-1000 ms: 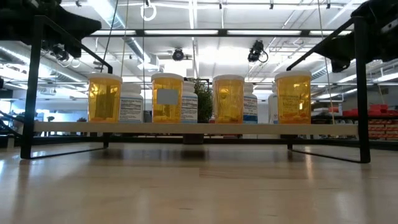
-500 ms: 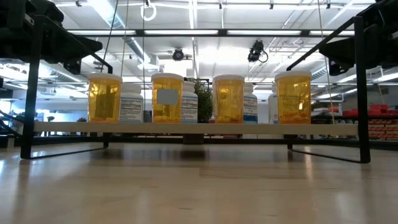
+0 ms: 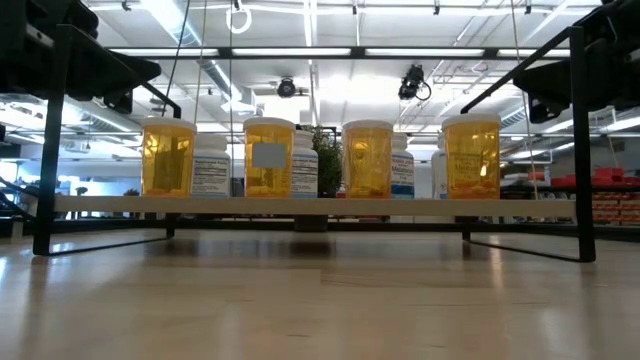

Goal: Pick and place medicine bottles onto shelf by color
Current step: Return to Home Position

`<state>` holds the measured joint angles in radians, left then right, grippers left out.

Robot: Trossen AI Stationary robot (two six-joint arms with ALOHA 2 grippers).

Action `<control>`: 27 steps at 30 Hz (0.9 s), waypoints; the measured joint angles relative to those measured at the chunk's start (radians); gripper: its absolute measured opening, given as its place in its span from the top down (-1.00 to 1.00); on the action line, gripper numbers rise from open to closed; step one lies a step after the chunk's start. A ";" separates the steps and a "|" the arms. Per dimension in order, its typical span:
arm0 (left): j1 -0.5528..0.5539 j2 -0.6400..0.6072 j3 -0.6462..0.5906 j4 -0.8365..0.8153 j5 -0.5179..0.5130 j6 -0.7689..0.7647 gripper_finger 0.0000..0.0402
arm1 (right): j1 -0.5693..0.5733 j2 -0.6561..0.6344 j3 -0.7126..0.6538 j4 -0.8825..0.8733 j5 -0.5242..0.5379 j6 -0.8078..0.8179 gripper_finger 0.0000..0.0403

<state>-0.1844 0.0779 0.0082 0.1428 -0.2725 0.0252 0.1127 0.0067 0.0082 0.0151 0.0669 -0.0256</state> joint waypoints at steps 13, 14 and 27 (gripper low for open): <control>0.000 0.000 0.000 0.001 0.000 -0.014 0.86 | 0.000 0.000 0.000 -0.001 0.003 0.022 0.78; 0.000 0.000 0.000 0.001 0.000 -0.014 0.85 | 0.000 0.000 0.000 -0.001 0.003 0.022 0.78; 0.000 0.000 -0.001 0.002 0.000 -0.014 0.91 | 0.000 0.000 0.000 -0.001 0.003 0.022 0.78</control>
<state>-0.1844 0.0780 0.0074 0.1444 -0.2722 0.0113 0.1127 0.0067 0.0082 0.0143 0.0696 -0.0036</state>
